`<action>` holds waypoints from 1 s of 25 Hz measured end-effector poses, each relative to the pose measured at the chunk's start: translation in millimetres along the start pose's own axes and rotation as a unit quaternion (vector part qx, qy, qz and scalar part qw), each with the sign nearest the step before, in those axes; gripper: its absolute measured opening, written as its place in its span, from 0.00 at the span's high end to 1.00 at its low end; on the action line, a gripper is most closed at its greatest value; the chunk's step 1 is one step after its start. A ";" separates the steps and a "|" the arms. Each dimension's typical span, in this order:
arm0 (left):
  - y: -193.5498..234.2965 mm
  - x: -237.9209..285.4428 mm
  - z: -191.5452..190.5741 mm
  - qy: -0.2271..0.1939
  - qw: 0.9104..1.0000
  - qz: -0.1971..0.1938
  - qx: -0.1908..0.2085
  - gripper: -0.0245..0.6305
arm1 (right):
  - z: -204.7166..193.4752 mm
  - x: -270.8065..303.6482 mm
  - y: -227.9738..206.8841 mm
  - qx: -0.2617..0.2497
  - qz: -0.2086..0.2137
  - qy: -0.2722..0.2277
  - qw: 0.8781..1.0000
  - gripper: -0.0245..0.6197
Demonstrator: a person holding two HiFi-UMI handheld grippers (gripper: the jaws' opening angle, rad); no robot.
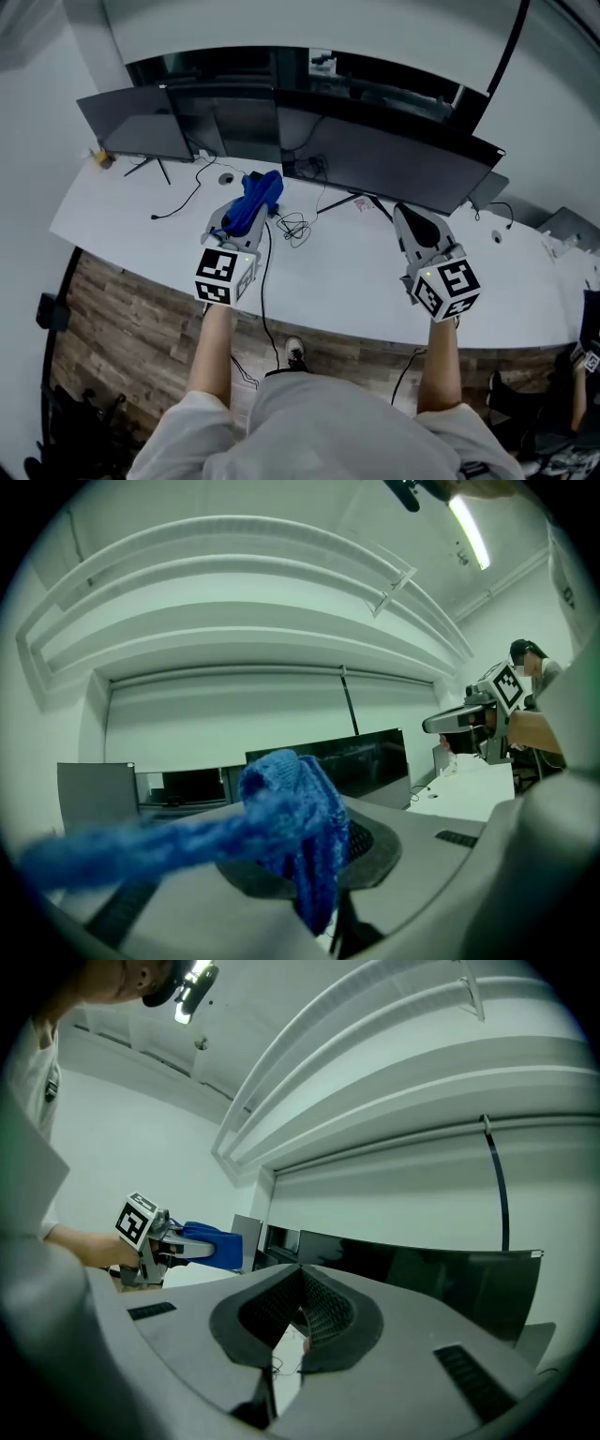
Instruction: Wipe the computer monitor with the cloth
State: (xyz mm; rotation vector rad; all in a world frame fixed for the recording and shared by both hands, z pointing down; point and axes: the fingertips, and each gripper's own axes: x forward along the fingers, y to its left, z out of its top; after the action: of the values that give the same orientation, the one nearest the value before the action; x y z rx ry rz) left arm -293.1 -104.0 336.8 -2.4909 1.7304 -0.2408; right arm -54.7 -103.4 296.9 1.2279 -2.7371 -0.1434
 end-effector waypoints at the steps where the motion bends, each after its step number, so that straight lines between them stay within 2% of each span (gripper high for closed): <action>1: 12.2 9.5 0.0 0.002 1.000 0.003 -0.001 0.86 | 1.1 13.2 -3.5 0.008 0.001 -0.001 1.000 0.94; 4: 44.8 35.1 3.9 0.004 1.000 0.013 0.000 0.86 | 7.0 47.3 -13.4 0.026 0.006 -0.009 1.000 0.94; 9: 91.4 73.6 17.0 0.003 0.999 0.030 0.015 0.86 | 17.2 85.5 -26.0 0.012 0.004 -0.029 0.999 0.94; 12: 109.6 99.3 28.1 -0.002 0.999 0.043 0.026 0.86 | 16.4 97.3 -35.1 0.002 0.021 -0.022 1.000 0.94; 17: 134.9 141.1 54.0 -0.003 0.996 0.076 0.056 0.86 | 12.1 107.3 -53.5 -0.005 0.039 -0.005 0.999 0.94; 21: 152.9 167.5 71.1 0.006 0.991 0.100 0.090 0.86 | 7.1 111.7 -67.2 -0.012 0.027 0.007 1.000 0.94; 25: 162.1 197.5 76.9 0.025 0.986 0.107 0.130 0.86 | 0.6 113.4 -72.0 0.010 0.026 0.017 0.999 0.94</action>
State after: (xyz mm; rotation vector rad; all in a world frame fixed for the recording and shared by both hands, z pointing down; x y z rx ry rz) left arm -360.6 -346.4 248.0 -2.1184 1.8341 -0.4798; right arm -76.5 -235.9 295.8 1.1518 -2.7449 -0.0895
